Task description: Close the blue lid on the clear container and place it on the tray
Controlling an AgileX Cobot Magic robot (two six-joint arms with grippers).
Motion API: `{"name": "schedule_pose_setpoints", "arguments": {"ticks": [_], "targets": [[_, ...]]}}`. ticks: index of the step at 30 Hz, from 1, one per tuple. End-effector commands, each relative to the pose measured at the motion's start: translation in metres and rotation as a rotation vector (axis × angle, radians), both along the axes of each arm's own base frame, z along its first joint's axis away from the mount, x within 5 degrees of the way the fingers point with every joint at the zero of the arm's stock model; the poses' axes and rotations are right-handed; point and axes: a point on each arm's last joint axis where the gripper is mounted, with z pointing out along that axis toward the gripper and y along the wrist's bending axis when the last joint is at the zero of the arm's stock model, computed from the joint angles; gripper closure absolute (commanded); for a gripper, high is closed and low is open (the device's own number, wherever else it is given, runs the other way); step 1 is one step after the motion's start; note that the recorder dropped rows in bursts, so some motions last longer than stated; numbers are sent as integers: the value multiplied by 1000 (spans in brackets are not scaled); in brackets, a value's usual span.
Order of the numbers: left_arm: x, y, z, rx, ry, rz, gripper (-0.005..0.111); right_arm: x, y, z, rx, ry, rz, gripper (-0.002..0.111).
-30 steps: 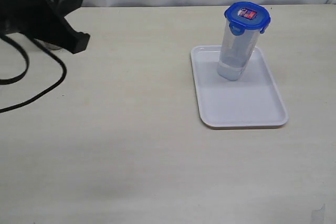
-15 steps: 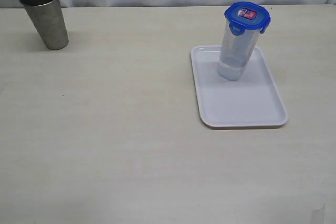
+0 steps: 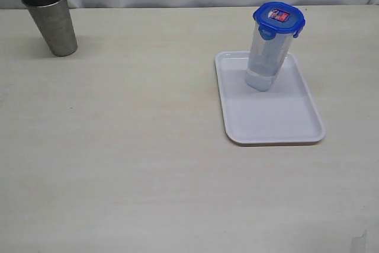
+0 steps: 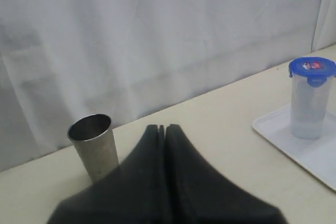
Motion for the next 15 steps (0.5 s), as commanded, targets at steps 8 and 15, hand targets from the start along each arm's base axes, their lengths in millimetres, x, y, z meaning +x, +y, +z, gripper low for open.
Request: {"name": "schedule_pose_setpoints", "arguments": {"ticks": [8, 15], "targets": [[-48, 35, -2, -119, -126, 32, 107, 0, -1, 0, -11, -2, -5, 103], [-55, 42, -8, -118, -107, 58, 107, 0, -1, 0, -11, -2, -5, 103]]}}
